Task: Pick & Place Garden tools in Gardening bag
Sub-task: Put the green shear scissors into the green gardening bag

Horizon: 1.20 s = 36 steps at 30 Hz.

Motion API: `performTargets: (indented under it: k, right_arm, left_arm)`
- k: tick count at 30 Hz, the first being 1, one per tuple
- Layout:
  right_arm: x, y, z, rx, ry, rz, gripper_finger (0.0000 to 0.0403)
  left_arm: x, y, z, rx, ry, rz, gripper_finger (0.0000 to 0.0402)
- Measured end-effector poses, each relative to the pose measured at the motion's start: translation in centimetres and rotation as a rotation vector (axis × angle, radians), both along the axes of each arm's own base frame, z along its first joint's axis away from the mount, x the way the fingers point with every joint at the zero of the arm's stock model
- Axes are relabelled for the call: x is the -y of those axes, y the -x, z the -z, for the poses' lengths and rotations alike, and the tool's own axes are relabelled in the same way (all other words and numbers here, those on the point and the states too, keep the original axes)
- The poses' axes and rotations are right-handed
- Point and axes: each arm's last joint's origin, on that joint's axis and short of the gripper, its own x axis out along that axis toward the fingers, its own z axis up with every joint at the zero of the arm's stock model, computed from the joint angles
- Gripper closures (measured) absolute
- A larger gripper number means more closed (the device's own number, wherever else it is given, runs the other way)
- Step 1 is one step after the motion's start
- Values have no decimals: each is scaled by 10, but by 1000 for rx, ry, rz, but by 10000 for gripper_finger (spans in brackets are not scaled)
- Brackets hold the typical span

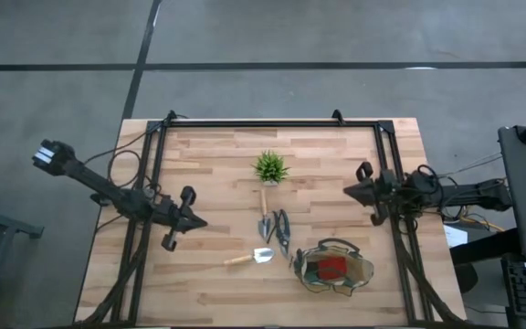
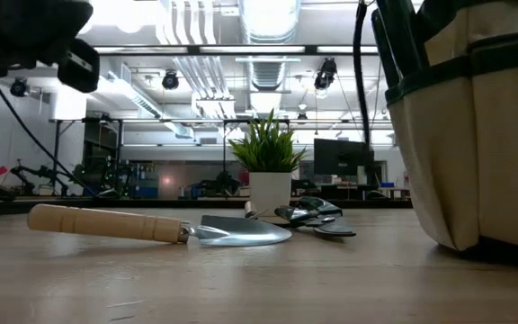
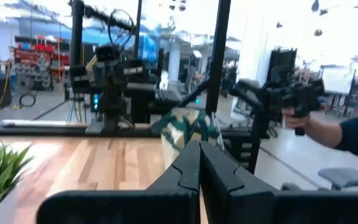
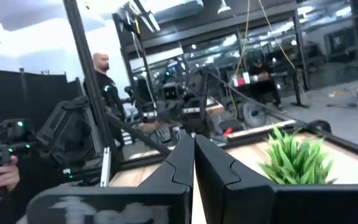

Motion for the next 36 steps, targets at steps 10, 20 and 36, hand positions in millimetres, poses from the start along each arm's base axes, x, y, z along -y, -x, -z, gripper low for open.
performTargets:
  k: [10, 20, 36]
  right_arm:
    - [0, -23, -7, -160, -267, -26, 394]
    - [-1, -90, -50, -574, -242, -22, 394]
    - [3, -203, -44, -1173, -256, 85, 273]
  left_arm:
    - [-4, 12, -14, 130, -37, 32, 392]
    - [-8, 19, -9, 76, -62, 25, 390]
    - [-8, 18, -6, 37, -47, 30, 390]
